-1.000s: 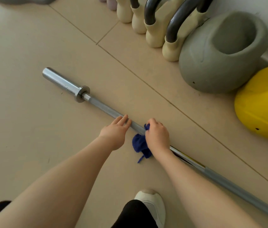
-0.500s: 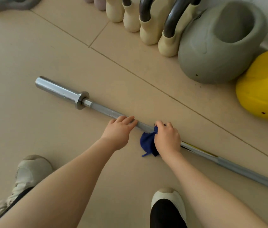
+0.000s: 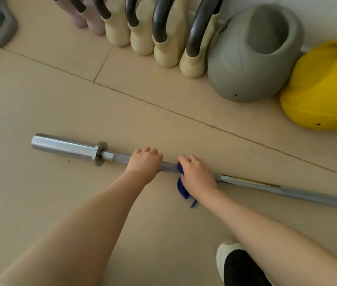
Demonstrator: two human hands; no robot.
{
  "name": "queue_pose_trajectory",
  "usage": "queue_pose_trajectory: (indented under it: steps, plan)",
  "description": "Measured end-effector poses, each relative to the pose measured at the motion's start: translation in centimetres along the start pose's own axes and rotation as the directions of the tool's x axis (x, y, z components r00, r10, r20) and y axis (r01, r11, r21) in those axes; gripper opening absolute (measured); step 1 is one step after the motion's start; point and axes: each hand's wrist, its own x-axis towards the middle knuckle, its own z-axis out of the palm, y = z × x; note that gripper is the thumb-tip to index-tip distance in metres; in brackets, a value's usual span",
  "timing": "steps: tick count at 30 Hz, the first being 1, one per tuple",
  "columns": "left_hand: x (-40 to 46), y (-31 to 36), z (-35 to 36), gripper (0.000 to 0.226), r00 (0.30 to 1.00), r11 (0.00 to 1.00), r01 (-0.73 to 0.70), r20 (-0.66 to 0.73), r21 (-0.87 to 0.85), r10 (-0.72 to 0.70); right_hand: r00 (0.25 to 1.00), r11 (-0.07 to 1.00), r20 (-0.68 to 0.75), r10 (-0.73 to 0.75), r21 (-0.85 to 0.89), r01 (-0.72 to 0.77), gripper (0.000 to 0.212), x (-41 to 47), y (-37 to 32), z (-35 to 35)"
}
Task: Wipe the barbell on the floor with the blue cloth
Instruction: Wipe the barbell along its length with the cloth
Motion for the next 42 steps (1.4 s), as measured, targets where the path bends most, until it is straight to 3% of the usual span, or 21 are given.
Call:
queue_pose_trajectory:
  steps: [3,8,14,18,21,24,28,30,33,35,37,40,42]
  plan:
    - [0.7,-0.8,-0.5,0.043,0.995,0.997,-0.073,0.059,-0.033,0.075,0.995,0.995,0.054,-0.083,-0.055,0.086,0.027,0.4,-0.7,-0.2]
    - [2.1,-3.3,-1.4,0.049,0.971,0.984,-0.176,0.164,-0.003,0.174,0.959,0.946,0.011,0.285,-0.168,-0.279,0.022,-0.4,2.5,-2.2]
    - [2.9,-3.5,-2.1,0.042,0.953,0.978,-0.207,0.22,-0.035,0.209,0.998,0.998,-0.037,0.053,-0.041,-0.055,0.026,1.4,-4.7,0.6]
    - [2.8,-4.2,-1.1,0.042,0.96,0.975,-0.183,0.193,-0.126,0.205,0.988,0.994,-0.116,0.102,0.041,-0.098,0.029,0.8,-4.0,1.3]
    - [2.7,-4.7,-0.6,0.046,0.959,0.964,-0.196,0.169,-0.181,0.227,0.946,0.964,-0.191,0.263,0.019,-0.264,0.033,-1.1,-1.9,1.8]
    - [2.3,-5.0,0.0,0.048,0.966,0.95,-0.205,0.106,-0.237,0.235,0.905,0.916,-0.17,0.39,0.169,-0.363,0.027,-0.8,-3.3,2.8]
    - [0.6,-6.5,0.5,0.042,0.954,0.945,-0.299,-0.043,-0.131,0.295,0.84,0.874,-0.264,0.475,0.255,-0.414,0.042,1.3,-7.2,3.9]
    - [-0.4,-8.4,0.9,0.044,0.949,0.948,-0.302,-0.127,-0.102,0.289,0.876,0.915,-0.276,0.395,0.2,-0.35,0.038,2.1,-9.7,4.7]
    - [-2.5,-11.5,1.9,0.044,0.946,0.964,-0.249,-0.236,-0.09,0.223,0.953,0.993,-0.281,0.116,0.037,-0.11,0.017,3.0,-13.0,5.4]
    - [-3.7,-13.3,2.5,0.06,0.951,0.974,-0.214,-0.243,-0.068,0.192,0.963,0.997,-0.268,0.022,-0.065,-0.04,0.019,3.7,-12.6,4.8]
    - [-4.3,-15.0,3.0,0.077,0.968,0.988,-0.149,-0.209,-0.05,0.136,0.958,0.983,-0.24,0.159,-0.046,-0.175,0.023,4.1,-10.7,3.9]
    - [-4.6,-16.6,3.5,0.088,0.96,0.993,-0.116,-0.256,-0.01,0.109,0.832,0.865,-0.243,0.499,0.08,-0.496,0.026,4.4,-10.3,4.0]
    - [-4.4,-17.2,4.2,0.089,0.934,0.99,-0.142,-0.332,-0.003,0.133,0.845,0.875,-0.229,0.484,0.121,-0.469,0.027,5.3,-13.9,4.8]
